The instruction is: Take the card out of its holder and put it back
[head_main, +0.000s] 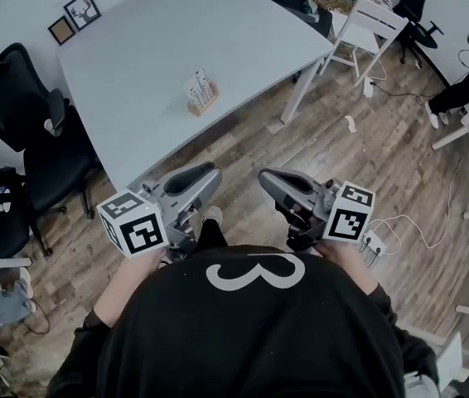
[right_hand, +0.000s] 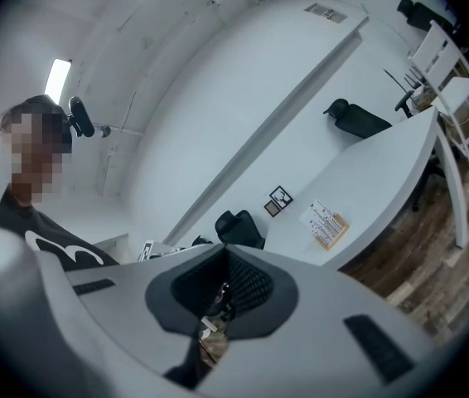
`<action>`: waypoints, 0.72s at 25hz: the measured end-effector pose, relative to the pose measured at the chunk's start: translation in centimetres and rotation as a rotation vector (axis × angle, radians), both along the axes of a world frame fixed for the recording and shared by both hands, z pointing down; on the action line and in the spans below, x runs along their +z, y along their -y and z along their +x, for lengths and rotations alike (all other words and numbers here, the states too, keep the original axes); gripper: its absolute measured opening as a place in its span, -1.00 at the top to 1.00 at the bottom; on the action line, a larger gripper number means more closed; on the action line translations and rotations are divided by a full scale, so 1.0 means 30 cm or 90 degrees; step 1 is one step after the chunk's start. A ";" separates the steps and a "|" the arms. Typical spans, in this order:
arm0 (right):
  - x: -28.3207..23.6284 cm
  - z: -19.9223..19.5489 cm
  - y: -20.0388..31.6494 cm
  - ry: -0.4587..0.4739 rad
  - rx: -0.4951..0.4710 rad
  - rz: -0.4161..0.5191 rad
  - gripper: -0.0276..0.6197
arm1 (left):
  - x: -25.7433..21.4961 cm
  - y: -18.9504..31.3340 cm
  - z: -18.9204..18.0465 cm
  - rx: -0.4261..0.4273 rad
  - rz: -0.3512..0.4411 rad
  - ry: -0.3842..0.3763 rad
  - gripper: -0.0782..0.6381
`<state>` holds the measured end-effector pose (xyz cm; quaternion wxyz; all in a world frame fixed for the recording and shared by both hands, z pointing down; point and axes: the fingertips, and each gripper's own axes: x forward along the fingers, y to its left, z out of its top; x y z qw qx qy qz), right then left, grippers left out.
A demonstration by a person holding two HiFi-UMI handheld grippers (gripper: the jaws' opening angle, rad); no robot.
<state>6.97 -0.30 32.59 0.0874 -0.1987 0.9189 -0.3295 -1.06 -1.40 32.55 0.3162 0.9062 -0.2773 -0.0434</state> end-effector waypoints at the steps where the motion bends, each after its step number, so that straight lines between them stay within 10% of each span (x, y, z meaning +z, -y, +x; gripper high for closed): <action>1: -0.003 0.001 -0.017 0.000 -0.002 0.003 0.88 | -0.012 -0.022 0.011 0.006 0.009 -0.002 0.58; 18: -0.029 0.010 -0.219 -0.004 -0.039 0.049 0.89 | -0.062 -0.213 0.076 0.011 0.050 -0.006 0.74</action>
